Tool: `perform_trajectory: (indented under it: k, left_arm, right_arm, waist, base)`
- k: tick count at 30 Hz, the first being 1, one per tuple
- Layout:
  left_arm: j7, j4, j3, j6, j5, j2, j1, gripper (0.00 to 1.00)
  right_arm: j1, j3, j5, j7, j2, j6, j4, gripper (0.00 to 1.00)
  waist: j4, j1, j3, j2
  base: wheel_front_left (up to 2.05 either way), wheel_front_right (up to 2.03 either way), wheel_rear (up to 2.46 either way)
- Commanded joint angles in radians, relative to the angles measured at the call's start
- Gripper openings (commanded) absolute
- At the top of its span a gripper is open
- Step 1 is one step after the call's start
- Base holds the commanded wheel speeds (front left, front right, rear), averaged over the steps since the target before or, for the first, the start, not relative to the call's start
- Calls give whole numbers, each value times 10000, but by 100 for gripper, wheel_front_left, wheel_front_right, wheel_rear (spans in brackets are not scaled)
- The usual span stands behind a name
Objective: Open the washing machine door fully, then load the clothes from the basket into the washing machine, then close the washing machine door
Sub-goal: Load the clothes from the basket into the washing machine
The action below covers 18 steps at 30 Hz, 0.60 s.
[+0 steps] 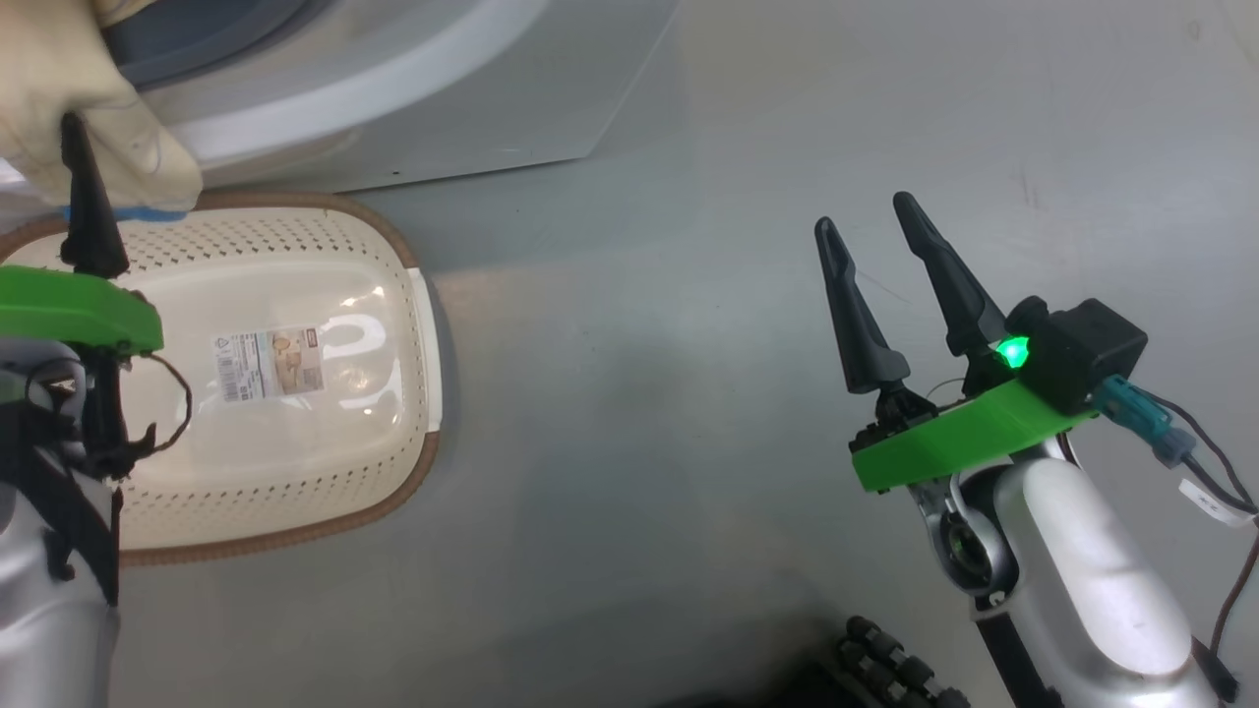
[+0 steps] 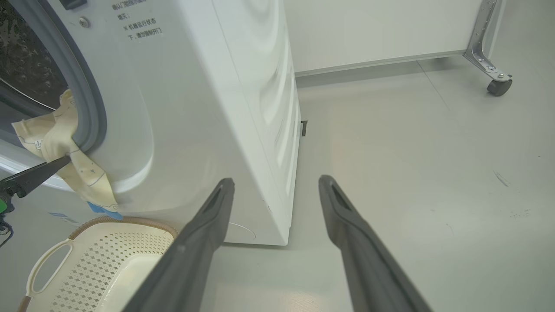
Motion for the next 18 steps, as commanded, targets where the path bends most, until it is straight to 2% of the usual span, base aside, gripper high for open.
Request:
perform_trajectory:
  k: [1, 10, 11, 12, 13, 16, 17, 18]
  left_arm:
    - [-136, -248, 324, 22, -85, 478, -127, 100]
    - [-139, -830, 367, 13, 5, 356, -347, 100]
    - [-139, -899, 363, 12, 5, 341, -350, 96]
    - [-140, -972, 364, 11, -4, 326, -343, 80]
    - [-140, -1038, 360, 10, -10, 311, -333, 77]
    - [-140, -1171, 339, 7, -19, 274, -294, 55]
    - [-140, -1200, 332, 6, -29, 268, -284, 49]
    - [-140, -1239, 318, 6, -38, 253, -268, 49]
  right_arm:
    - [15, 175, -59, -65, -8, 46, -324, 100]
    - [-56, 179, -68, -65, -8, 46, -347, 100]
    - [-64, 182, -66, -65, -8, 46, -351, 100]
    - [-70, 183, -65, -65, -8, 46, -354, 100]
    - [-73, 179, -65, -65, -8, 46, -354, 100]
    - [-77, 158, -69, -65, -8, 46, -333, 100]
    - [-77, 156, -70, -65, -8, 46, -329, 100]
    - [-78, 152, -70, -65, -8, 46, -325, 100]
  waist:
    - [-11, -1, 25, 0]
    - [-28, -1, 155, 0]
    - [-31, -1, 165, 0]
    - [-31, -1, 174, 0]
    - [-26, -1, 179, 0]
    - [-6, -1, 181, 0]
    - [2, -1, 176, 0]
    - [15, -1, 166, 0]
  base:
    - [0, 0, 0]
    - [0, 0, 0]
    - [0, 0, 0]
    - [0, 0, 0]
    - [0, 0, 0]
    - [0, 0, 0]
    - [0, 0, 0]
    - [0, 0, 0]
